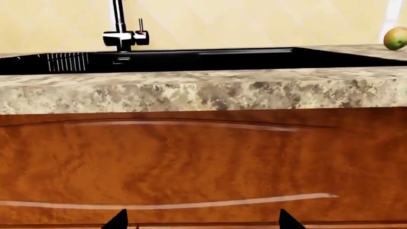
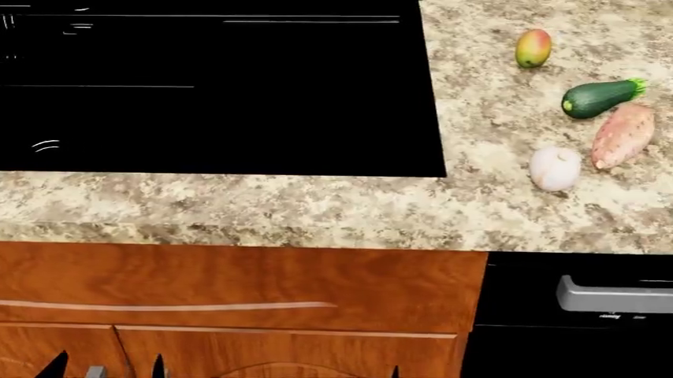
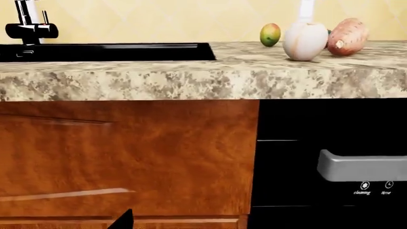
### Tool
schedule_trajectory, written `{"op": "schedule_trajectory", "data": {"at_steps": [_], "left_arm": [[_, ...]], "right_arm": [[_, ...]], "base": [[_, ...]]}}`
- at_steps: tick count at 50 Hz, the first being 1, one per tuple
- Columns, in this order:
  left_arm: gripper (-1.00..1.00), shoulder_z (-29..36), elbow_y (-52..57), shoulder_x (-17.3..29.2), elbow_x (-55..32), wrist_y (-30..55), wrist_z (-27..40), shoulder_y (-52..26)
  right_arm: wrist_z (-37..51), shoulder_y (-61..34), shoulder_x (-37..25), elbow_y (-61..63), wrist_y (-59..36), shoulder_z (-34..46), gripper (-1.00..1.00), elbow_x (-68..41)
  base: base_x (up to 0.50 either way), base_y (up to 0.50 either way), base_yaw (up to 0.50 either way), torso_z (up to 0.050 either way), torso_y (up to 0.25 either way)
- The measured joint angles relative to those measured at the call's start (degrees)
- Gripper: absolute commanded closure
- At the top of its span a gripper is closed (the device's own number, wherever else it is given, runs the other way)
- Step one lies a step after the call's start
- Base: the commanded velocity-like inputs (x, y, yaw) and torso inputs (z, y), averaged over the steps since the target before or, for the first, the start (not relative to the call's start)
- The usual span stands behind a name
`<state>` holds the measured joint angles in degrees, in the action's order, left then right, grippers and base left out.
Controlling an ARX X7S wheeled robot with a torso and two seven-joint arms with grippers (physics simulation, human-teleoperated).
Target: There is a mixed pile of frozen fruits and vegetables on the counter. Locate all the frozen vegetables and place the items in a bowl on the counter. Take all the frozen fruits and defrost them in a running sink.
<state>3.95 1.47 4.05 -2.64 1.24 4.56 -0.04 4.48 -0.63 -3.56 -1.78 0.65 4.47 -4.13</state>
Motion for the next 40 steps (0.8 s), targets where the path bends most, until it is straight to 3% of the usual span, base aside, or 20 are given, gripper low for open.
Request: {"op": "schedule_trajectory", "data": {"at_steps": [18,40], "left_arm": [[-1.0,1.39,-0.13,1.1,-0.32,-0.1,2.34,-0.34],[-1.0,2.97,0.11,2.47,-1.41,-0.03,3.9,-0.33]], "right_arm": [[1.66,-0.28,-1.27,-0.68,0.67,1.24,-1.0,-1.31],[4.51,-0.23,-2.34,-0.87,1.62,1.81,-1.0,-2.62]], "base": [[0.1,-0.5,0.0,0.0,0.0],[0.0,-0.33,0.0,0.0,0.0]]}}
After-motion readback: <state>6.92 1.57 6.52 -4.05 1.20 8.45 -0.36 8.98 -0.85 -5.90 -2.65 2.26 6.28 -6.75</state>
